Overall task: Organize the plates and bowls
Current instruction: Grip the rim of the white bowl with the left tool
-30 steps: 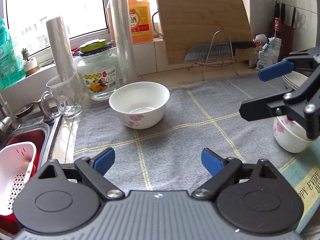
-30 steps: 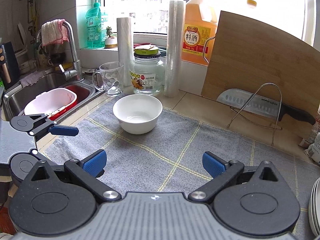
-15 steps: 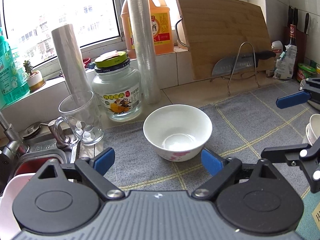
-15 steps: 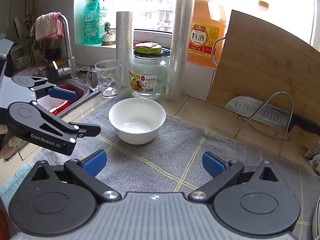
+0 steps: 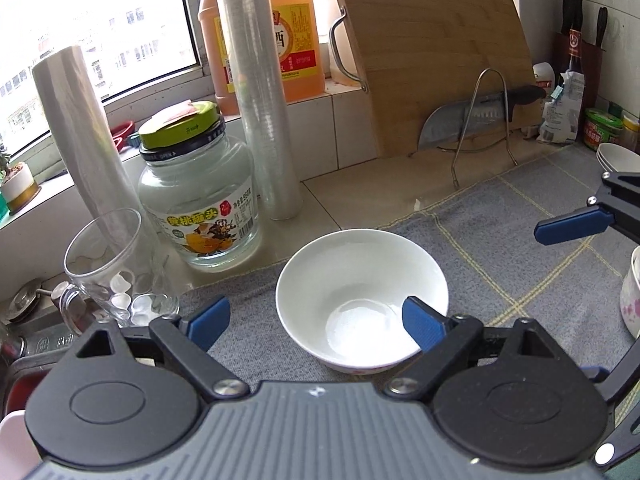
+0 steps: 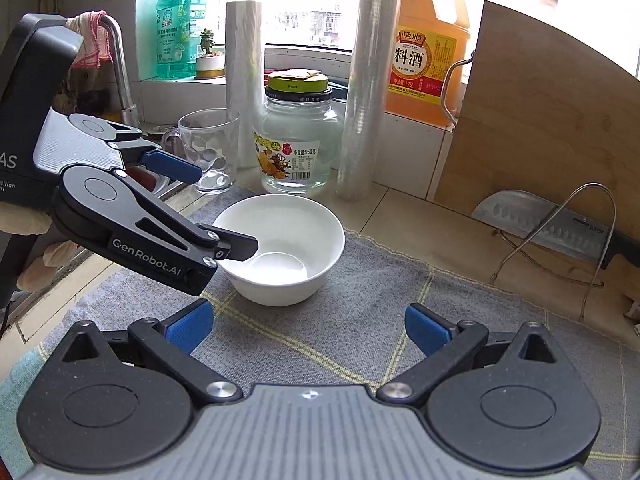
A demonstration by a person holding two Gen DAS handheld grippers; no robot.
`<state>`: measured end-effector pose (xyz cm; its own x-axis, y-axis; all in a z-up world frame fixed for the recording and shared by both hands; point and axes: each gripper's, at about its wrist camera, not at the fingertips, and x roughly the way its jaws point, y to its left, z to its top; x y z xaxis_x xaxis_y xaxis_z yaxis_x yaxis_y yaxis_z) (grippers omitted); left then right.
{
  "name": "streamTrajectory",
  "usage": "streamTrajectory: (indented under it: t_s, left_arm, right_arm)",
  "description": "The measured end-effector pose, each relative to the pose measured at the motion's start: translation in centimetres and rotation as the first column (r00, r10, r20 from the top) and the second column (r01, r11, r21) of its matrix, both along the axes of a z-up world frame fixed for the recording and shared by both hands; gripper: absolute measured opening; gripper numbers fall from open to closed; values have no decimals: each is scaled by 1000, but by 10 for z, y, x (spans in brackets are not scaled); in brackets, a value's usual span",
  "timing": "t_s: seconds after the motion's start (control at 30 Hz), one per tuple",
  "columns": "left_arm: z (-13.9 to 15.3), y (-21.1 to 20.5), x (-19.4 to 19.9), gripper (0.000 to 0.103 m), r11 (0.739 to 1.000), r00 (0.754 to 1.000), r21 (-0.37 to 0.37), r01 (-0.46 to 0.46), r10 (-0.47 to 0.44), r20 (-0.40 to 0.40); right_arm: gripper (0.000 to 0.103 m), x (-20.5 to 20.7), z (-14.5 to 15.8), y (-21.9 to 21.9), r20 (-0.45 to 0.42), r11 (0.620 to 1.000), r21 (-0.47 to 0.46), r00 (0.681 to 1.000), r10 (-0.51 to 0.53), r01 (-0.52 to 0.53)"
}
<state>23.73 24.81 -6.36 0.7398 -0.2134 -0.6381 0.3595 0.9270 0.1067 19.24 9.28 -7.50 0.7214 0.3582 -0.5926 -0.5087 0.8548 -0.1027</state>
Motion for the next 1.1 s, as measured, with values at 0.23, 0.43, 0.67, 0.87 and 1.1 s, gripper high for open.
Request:
streamTrajectory:
  t_s: [0.23,0.43,0.67,0.87,1.1]
  left_arm:
    - [-7,0,20,90,999,998,-6,45,-45,-32]
    - [-13,7,35,81,997,995,-36,73,-75,-70]
    - [-17,11,45,72,992,989,-75,97,-105,-100]
    - [-21,9,52,65,989,984,-88,122,-132,-117]
    - [-22,9,56,62,986,981,-105,133,-146,-127]
  right_arm:
    - [103,13,-9,15,-31,1000,-22,999,18,-19]
    - [103,23,-13,29,-41,998,-39,998,43,-45]
    - [99,35,-19,39,-61,996,-55,996,65,-68]
    - [93,44,-24,44,-80,995,-56,994,76,-81]
    - [88,50,-25,44,-84,995,-51,993,85,-90]
